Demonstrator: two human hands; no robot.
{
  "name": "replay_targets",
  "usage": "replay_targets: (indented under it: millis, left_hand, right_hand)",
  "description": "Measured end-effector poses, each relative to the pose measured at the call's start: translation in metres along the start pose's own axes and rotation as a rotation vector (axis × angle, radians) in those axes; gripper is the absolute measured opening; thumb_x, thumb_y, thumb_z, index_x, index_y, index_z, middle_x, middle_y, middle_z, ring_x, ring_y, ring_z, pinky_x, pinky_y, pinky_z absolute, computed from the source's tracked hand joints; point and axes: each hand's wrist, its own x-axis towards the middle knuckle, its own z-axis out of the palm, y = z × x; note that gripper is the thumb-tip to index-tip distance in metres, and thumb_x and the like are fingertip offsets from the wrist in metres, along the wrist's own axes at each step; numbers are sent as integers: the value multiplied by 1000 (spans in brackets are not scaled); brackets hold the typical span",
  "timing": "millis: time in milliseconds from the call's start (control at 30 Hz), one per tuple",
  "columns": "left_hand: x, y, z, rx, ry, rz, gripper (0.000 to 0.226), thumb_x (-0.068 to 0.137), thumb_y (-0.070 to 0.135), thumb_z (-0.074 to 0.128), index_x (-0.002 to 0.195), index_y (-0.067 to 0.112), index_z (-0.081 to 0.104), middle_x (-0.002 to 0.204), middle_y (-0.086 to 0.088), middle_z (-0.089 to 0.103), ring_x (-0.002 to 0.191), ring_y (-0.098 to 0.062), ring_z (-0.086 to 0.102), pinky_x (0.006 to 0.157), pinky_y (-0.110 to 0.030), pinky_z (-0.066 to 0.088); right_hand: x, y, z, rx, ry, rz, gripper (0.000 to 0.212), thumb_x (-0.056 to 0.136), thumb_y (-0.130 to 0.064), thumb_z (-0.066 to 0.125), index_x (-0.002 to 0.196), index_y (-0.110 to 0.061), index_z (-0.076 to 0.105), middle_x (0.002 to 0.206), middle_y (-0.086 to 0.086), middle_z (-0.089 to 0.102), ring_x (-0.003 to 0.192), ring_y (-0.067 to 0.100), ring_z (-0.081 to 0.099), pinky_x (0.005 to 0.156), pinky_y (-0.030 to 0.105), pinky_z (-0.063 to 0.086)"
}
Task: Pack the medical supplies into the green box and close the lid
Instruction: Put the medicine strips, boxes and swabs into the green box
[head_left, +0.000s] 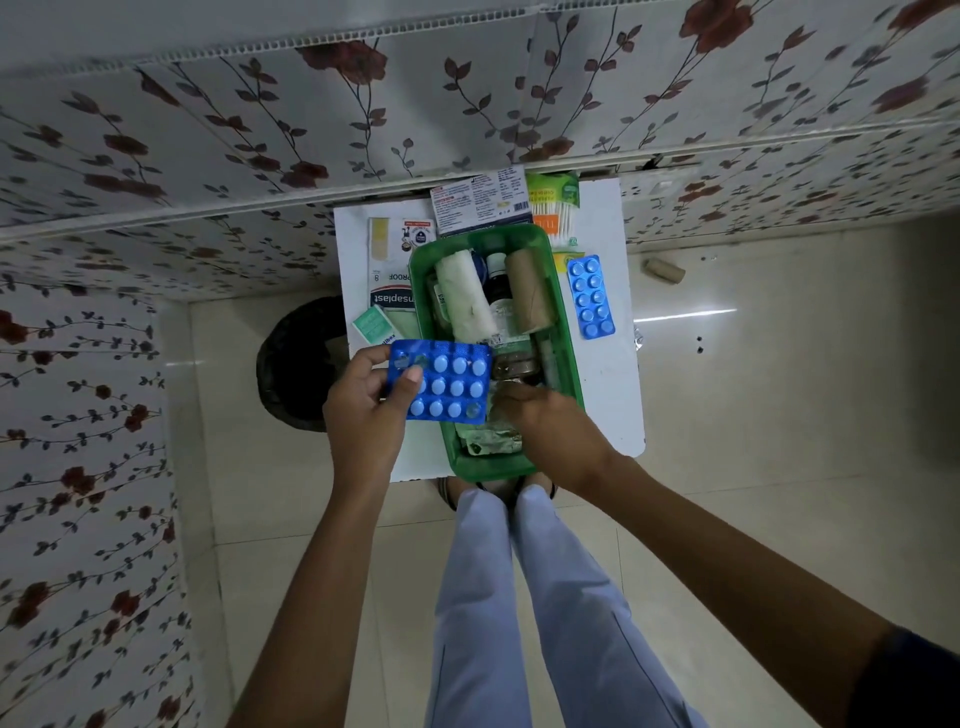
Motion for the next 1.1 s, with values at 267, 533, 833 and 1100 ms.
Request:
replay_targets:
  millis: [267,533,833,1100]
  left_hand:
    - [-5,8,19,196,-25,35,21,80,14,66,97,17,54,90,-8,70,79,-22,68,71,-42,57]
    - [-11,22,43,624,-337,416,25,84,12,59,107,18,65,100,-8,72,91,-25,64,74,-28,45]
    - [2,-1,77,867,-481,642,37,71,-3,65,105,12,69,83,-17,63,81,-36,56,65,-42,53]
    - [4,-3,66,1042,-448,654,22,76,0,65,94,9,73,85,-13,62,81,-32,59,59,-33,45]
  right_hand:
    - [-32,21,-60,243,575,366,29,71,9,50,75,-10,72,77,6,74,65,16,67,62,14,42]
    - [-27,21,-62,237,626,321,24,76,7,52,75,-8,70,74,7,73,70,18,67,61,7,41]
    - [-22,15,-51,303,615,306,21,75,4,53,75,-7,71,73,7,73,67,21,66,63,23,50]
    - [-18,29,-52,274,585,331,26,73,2,47,76,-8,71,72,6,72,65,21,66,62,19,45]
